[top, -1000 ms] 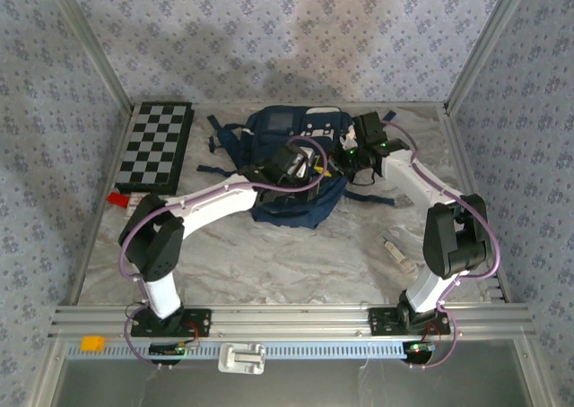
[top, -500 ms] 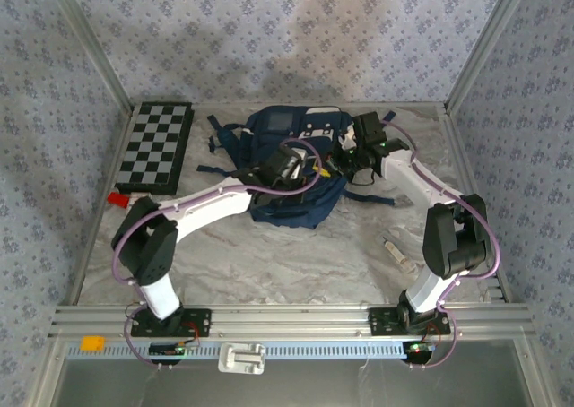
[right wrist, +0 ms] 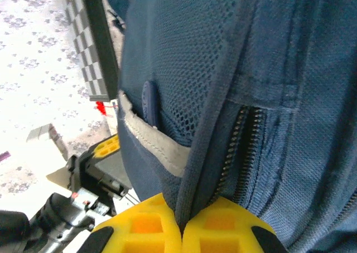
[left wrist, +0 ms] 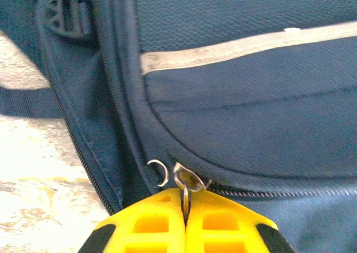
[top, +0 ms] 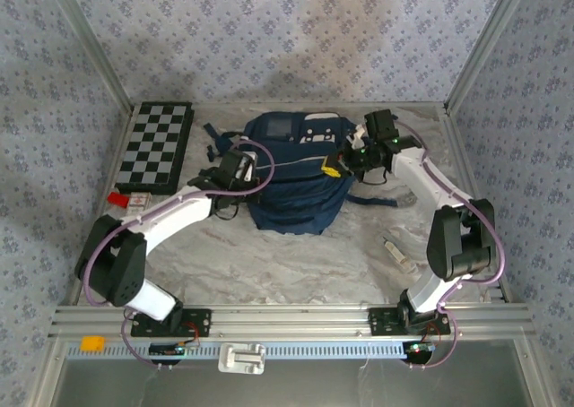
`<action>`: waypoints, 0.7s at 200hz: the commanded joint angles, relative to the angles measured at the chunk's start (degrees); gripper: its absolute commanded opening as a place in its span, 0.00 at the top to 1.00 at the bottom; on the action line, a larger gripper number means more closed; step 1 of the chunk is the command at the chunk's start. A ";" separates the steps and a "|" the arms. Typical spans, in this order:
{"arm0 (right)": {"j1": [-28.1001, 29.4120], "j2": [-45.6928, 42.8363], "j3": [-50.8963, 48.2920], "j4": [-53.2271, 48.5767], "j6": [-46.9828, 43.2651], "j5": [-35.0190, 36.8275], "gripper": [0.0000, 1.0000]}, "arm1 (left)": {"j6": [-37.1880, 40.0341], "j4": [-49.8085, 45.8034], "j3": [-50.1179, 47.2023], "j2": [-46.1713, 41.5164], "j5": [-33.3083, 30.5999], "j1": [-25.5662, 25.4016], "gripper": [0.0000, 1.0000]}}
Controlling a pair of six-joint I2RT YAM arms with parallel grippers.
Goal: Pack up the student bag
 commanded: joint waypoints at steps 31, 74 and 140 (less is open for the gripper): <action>-2.06 12.93 19.39 -7.37 -11.98 -2.24 1.00 | 0.97 -3.25 8.70 3.11 -0.32 -11.11 1.00; -4.08 16.76 23.41 -8.85 -12.27 -1.75 1.00 | 0.68 -5.40 9.22 4.33 -5.64 -9.61 1.00; -7.12 20.49 25.63 -14.40 -19.30 -6.72 1.00 | 4.29 5.94 -4.12 0.69 -3.43 2.96 1.00</action>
